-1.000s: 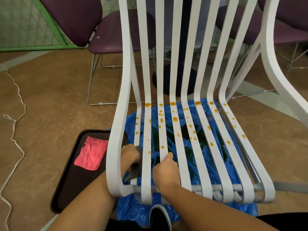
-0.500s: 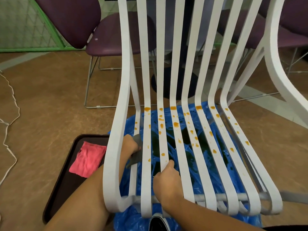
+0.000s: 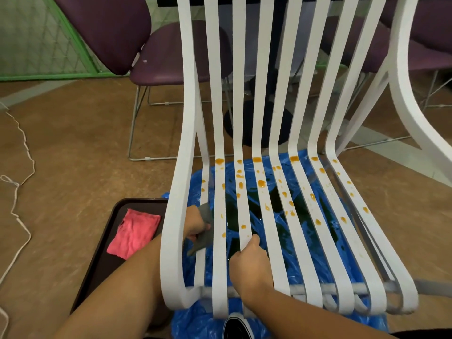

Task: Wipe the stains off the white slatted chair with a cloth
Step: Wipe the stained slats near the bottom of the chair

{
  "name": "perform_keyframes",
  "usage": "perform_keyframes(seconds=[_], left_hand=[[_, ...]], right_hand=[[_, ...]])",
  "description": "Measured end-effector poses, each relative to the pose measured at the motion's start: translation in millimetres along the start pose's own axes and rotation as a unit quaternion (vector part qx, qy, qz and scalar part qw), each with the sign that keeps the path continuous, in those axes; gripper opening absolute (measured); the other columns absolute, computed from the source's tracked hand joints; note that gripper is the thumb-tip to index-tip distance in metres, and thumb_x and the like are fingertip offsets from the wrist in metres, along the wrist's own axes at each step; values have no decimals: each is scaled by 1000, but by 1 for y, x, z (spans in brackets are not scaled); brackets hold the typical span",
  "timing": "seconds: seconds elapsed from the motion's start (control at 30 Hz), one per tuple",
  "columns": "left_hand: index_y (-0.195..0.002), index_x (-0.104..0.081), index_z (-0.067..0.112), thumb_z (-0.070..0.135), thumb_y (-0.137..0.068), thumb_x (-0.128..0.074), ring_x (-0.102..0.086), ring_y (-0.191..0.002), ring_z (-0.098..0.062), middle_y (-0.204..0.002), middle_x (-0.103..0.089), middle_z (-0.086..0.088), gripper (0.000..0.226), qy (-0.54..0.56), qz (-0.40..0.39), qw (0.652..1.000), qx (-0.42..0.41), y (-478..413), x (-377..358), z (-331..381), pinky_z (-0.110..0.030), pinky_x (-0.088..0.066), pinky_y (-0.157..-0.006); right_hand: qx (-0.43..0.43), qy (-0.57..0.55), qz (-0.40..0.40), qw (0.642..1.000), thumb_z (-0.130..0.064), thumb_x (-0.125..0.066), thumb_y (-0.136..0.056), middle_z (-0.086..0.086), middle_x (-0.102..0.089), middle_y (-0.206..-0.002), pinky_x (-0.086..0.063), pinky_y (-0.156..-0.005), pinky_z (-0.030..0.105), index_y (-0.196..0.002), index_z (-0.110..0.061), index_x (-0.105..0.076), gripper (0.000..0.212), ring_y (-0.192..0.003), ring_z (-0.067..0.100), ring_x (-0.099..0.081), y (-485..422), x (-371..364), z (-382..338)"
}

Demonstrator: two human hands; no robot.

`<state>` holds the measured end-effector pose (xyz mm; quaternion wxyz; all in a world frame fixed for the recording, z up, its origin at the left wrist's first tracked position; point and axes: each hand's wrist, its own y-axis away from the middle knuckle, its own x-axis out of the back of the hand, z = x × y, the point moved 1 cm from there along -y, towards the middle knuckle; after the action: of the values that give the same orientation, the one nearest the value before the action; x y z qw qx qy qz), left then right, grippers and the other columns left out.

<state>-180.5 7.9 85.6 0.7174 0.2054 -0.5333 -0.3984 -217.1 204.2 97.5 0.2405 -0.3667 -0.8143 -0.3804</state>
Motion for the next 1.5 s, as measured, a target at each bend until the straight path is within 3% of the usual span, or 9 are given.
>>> perform_keyframes(seconds=[0.17, 0.3, 0.4, 0.5, 0.67, 0.93, 1.17, 1.4, 1.5], left_hand=[[-93, -63, 7, 15, -93, -71, -76, -83, -25, -88, -72, -12, 11, -58, -94, 993, 45, 20, -24, -27, -36, -64, -79], [-83, -62, 12, 14, -84, -77, -75, -73, -13, -80, -73, -2, 15, -65, -91, 993, 43, 28, -47, -56, -25, -59, -56], [-106, -68, 6, 15, -84, -76, -73, -80, -17, -106, -75, -10, 25, -74, -68, 994, 38, 34, -50, -56, -23, -55, -55], [-117, -67, 0, 13, -84, -75, -66, -68, -15, -97, -72, -8, 36, -75, -37, 996, 32, 33, -55, -57, -22, -52, -51], [-103, -69, 8, 20, -86, -76, -72, -81, -22, -99, -74, -14, 23, -24, -38, 998, 33, 22, -45, -49, -40, -63, -80], [-98, -62, 8, 28, -88, -80, -77, -81, -28, -95, -74, -14, 29, 31, -75, 996, 37, -2, -13, -28, -42, -64, -78], [-108, -61, 2, 38, -96, -64, -71, -97, -34, -103, -69, -11, 38, 14, 25, 999, -20, -36, -1, -9, -46, -62, -85], [-83, -56, 8, 42, -97, -59, -73, -94, -33, -91, -69, -14, 37, -60, 70, 994, -52, -64, 22, 12, -46, -61, -84], [-104, -66, 1, 38, -99, -58, -70, -102, -37, -104, -70, -20, 38, -48, 102, 992, -62, -75, 26, 20, -46, -58, -90]], right_hand=[[-4, -14, 4, 1000, -14, -49, -95, -5, -57, -86, -55, -63, 26, -125, -21, -39, 32, -72, 10, -60, 3, 2, -2], [-4, -19, -1, 1000, -14, -50, -96, -4, -56, -90, -49, -60, 23, -134, -19, -37, 40, -75, 11, -59, 6, 4, -2], [-3, -17, -4, 1000, -14, -51, -96, -5, -54, -90, -44, -55, 19, -137, -18, -36, 43, -73, 10, -57, 8, 5, -3], [-3, -15, -2, 1000, -14, -52, -96, -5, -54, -91, -43, -54, 16, -135, -19, -36, 42, -73, 9, -56, 10, 6, -4], [0, -15, -8, 1000, -15, -53, -97, -4, -57, -93, -41, -51, 14, -133, -19, -36, 40, -74, 9, -58, 10, 8, -5], [-15, 0, -7, 1000, -14, -50, -96, -7, -56, -84, -50, -56, 21, -129, -20, -36, 36, -71, 10, -60, 7, 5, -2], [-31, 14, -5, 999, -23, -58, -94, -4, -59, -95, -58, -76, 30, -123, -24, -37, 35, -82, 13, -61, 4, 2, -8], [-12, 13, -19, 1000, -18, -52, -97, -10, -53, -82, -40, -54, 15, -121, -22, -39, 28, -67, 4, -53, 3, 5, -9], [-16, 17, -13, 1000, -21, -54, -97, -9, -58, -87, -49, -60, 16, -119, -25, -39, 27, -71, 5, -58, 4, 4, -9]])
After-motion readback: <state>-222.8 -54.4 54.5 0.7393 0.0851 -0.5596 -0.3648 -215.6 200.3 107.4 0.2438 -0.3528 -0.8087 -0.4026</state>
